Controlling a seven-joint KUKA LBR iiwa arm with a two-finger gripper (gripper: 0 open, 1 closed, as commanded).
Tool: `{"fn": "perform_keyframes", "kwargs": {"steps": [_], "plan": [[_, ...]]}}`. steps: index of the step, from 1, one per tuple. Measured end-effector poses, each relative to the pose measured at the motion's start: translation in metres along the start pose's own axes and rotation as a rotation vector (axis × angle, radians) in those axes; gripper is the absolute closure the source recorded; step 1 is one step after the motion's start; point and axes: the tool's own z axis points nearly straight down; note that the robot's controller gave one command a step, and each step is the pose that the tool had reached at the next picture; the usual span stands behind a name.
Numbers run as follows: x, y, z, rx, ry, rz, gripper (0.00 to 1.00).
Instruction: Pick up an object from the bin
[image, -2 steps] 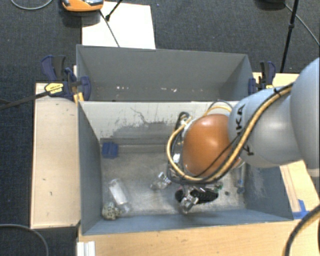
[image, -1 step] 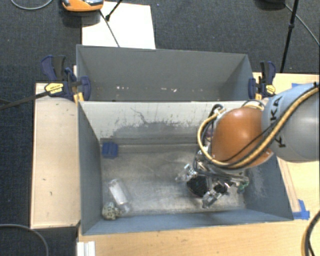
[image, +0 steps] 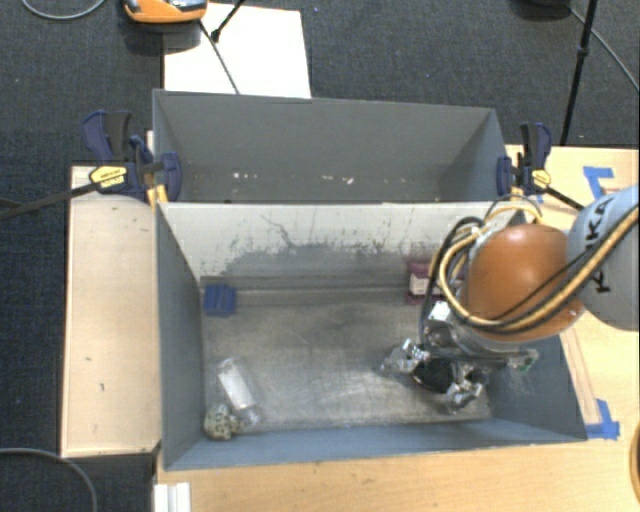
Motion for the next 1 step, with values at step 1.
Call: {"fn": "perform_keyframes", "kwargs": {"steps": [1], "plan": [[0.0365, -0.0466, 0.0005, -0.002, 0.000, -0.267, 0.00]]}}
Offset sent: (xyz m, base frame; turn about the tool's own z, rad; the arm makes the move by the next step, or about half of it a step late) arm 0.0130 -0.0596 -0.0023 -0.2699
